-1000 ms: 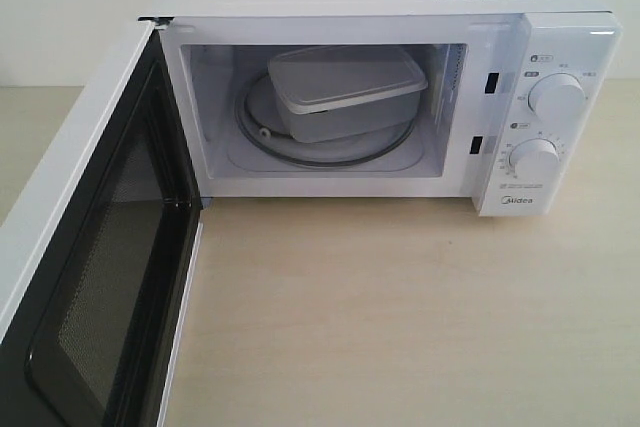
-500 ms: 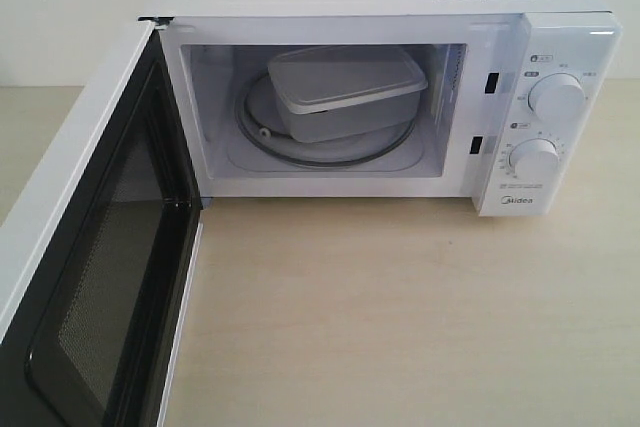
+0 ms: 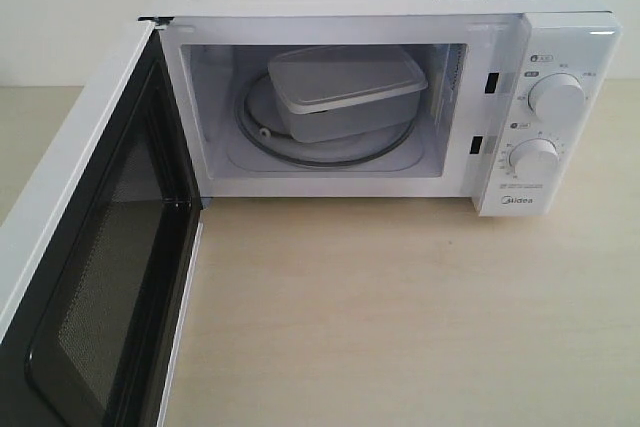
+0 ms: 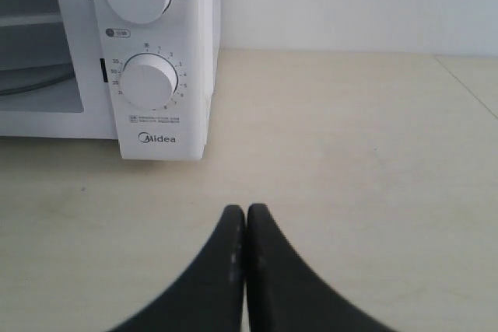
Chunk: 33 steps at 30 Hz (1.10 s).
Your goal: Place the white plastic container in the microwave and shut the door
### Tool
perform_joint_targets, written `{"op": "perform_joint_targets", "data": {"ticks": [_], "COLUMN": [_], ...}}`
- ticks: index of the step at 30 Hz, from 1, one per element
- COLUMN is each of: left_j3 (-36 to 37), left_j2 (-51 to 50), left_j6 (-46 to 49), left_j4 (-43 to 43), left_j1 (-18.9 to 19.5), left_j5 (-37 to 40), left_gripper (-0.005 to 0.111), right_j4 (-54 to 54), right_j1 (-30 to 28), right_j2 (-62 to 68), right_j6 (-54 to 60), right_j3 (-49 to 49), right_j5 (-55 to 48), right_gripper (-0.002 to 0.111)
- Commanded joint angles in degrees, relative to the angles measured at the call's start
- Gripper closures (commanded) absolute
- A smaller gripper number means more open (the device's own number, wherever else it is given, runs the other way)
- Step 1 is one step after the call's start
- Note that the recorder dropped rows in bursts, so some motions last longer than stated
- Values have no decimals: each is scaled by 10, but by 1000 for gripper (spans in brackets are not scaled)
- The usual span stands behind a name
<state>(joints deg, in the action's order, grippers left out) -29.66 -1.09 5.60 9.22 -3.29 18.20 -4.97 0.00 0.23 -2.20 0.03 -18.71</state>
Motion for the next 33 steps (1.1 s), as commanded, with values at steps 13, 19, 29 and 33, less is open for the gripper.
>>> {"op": "perform_joint_targets", "data": {"ticks": [13, 19, 29, 33], "left_j3": [-251, -288, -226, -197], "left_j2": [-346, -459, -554, -560], "left_j6": [-11, 19, 216, 278], "left_j4": [41, 29, 131, 208], "left_j1": [3, 3, 3, 3], "left_j5": [340, 468, 481, 441], "left_gripper": [102, 102, 102, 102], "right_j4": [1, 1, 1, 1], "right_j1": [2, 2, 2, 2], "right_j2": [-2, -2, -2, -2], "right_j6": [-2, -2, -2, -2], "right_j3": [0, 0, 0, 0], "right_j5": [2, 2, 2, 2], "right_gripper": [108, 108, 108, 108]}}
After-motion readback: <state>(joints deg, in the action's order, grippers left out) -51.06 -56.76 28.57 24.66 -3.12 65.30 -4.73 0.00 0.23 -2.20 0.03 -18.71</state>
